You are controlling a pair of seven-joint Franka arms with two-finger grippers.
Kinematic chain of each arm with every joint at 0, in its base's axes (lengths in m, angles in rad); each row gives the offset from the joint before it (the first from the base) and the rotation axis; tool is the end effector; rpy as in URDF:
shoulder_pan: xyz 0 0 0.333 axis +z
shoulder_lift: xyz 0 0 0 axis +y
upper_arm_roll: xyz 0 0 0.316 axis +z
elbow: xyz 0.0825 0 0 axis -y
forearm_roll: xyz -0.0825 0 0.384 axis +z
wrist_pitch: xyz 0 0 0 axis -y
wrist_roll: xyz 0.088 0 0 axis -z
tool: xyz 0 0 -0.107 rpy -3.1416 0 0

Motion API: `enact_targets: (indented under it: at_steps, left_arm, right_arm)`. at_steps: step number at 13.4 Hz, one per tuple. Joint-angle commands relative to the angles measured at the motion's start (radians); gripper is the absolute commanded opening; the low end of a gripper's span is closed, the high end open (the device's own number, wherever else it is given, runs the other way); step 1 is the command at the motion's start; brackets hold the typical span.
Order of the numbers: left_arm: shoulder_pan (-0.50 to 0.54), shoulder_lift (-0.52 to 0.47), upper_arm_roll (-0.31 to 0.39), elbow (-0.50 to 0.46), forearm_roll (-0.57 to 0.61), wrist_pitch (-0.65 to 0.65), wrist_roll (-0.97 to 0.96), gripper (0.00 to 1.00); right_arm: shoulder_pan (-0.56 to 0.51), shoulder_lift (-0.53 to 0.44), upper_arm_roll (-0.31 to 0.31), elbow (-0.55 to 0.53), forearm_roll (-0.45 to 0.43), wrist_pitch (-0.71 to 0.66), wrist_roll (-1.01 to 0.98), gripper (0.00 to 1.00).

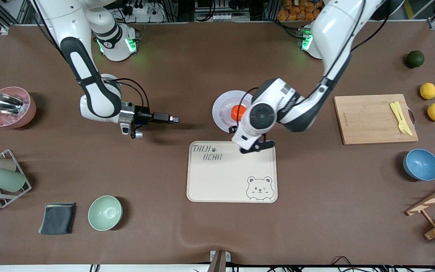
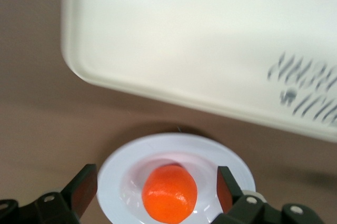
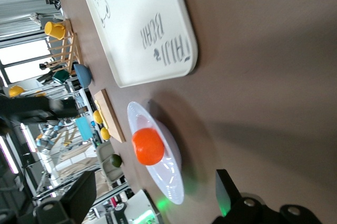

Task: Place orange and plate with both arms
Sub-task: 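Release the orange onto the plate and raise the left gripper, then grip the plate rim with the right gripper while the left gripper withdraws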

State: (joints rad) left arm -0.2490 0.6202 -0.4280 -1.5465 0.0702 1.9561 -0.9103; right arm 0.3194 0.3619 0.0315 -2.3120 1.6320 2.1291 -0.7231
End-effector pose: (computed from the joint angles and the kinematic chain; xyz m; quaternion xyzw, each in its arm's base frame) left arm 0.5584 -0.3893 0.3018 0.9847 0.1256 -0.1204 0.0100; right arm 0.4518 0.2131 0.1783 -0.8391 0.1259 0.0919 0.5211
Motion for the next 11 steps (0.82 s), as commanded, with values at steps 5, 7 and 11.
enact_targets:
  at_steps: [5, 7, 11]
  left_arm:
    - [0.223, -0.155, -0.006, -0.017, 0.108, -0.074, 0.03, 1.0]
    - [0.263, -0.2, -0.006, -0.018, 0.123, -0.202, 0.153, 1.0]
    - [0.364, -0.27, -0.012, -0.017, 0.131, -0.273, 0.344, 1.0]
  right_arm:
    - [0.165, 0.092, -0.005, 0.022, 0.264, 0.009, -0.145, 1.0]
    - [0.188, 0.1, -0.007, 0.025, 0.293, 0.012, -0.147, 0.95]
    - [0.233, 0.156, -0.007, 0.063, 0.365, 0.018, -0.209, 0.85]
